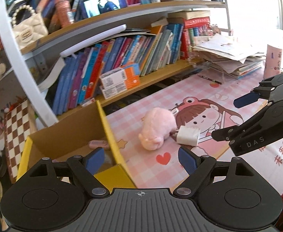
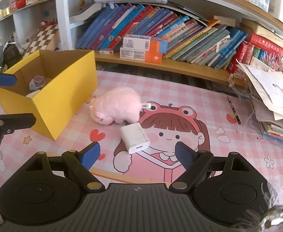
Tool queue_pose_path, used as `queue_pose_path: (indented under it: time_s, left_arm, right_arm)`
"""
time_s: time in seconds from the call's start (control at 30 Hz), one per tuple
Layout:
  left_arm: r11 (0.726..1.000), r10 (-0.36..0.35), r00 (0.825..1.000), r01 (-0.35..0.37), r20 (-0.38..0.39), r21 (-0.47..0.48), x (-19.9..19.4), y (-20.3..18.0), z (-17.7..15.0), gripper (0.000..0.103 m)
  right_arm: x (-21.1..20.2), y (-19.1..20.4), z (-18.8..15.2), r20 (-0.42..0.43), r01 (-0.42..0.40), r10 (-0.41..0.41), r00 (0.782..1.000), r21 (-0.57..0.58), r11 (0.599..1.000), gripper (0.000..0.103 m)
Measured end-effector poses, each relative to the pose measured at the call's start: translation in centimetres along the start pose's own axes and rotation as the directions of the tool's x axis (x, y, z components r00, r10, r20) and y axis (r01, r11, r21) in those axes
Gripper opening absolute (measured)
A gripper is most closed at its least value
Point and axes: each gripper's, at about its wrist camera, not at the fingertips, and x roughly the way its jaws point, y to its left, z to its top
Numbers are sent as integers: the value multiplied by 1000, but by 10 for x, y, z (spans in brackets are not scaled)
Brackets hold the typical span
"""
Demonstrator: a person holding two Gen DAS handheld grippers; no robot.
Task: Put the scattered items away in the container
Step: 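Withdraw both open tools from the box back over the desk mat, then grasp the pink plush pig with left tool while right tool grasps the white charger block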
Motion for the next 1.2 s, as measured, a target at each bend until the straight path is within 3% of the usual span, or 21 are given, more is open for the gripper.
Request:
queue_pose_path:
  time_s: [0.67,1.2]
  left_arm:
    - [997,-55,998,57,-37,53,45,-15,21,85]
    - [997,-76,995,76,-65,-2,77,-16,32,85]
  right_arm:
    - [31,-27,-10,-70,15,-9,998,87,996,84]
    - [50,-40,-19,-86,0,11,996,126,992,84]
